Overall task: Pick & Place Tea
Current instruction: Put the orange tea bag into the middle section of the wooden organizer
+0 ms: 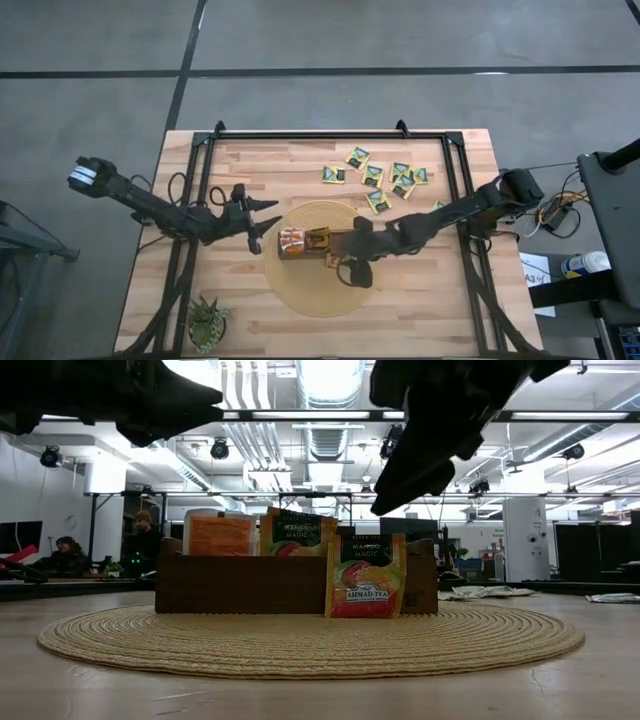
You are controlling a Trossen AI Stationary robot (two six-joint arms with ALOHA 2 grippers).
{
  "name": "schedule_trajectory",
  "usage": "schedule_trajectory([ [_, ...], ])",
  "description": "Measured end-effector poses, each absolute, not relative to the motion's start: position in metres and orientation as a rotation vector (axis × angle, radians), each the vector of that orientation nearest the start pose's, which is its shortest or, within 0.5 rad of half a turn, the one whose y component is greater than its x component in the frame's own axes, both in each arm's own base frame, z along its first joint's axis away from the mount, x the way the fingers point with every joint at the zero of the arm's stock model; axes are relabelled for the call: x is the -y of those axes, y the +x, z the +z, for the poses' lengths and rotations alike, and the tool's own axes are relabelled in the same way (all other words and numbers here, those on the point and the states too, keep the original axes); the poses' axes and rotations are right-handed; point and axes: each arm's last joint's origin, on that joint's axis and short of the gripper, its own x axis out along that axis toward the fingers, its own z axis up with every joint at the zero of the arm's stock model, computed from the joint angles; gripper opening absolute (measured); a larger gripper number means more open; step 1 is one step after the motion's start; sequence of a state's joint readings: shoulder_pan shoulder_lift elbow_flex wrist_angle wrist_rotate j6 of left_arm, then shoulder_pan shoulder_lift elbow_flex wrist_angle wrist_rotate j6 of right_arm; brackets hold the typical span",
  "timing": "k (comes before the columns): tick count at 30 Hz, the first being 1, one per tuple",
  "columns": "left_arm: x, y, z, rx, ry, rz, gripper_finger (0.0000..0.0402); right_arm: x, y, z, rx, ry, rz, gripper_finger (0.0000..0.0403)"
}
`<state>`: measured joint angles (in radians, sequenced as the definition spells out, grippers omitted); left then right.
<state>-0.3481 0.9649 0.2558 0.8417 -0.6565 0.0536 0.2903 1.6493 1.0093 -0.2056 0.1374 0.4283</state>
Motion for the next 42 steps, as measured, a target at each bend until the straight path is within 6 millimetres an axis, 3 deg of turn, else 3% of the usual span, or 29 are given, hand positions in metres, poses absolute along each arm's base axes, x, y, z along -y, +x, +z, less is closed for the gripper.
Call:
schedule_trajectory([
  [12, 0.046, 0.18, 0.217, 0.093, 0.009, 0.311, 0.019, -0.09, 0.332, 0.173, -0.906, 0.247, -0.075, 0.017],
  [23, 0.046, 0.18, 0.217, 0.092, 0.013, 0.311, 0.019, -0.088, 0.33, 0.167, -0.954, 0.241, -0.08, 0.0023],
  [28, 0.046, 0.18, 0.217, 0.092, 0.02, 0.311, 0.019, -0.089, 0.331, 0.179, -0.914, 0.223, -0.055, 0.0009],
  [34, 0.046, 0.18, 0.217, 0.089, 0.027, 0.311, 0.019, -0.093, 0.343, 0.205, -0.828, 0.08, 0.046, 0.0008],
  [42, 0.046, 0.18, 0.216, 0.083, 0.03, 0.311, 0.019, -0.09, 0.352, 0.219, -0.755, -0.15, -0.054, 0.0008],
])
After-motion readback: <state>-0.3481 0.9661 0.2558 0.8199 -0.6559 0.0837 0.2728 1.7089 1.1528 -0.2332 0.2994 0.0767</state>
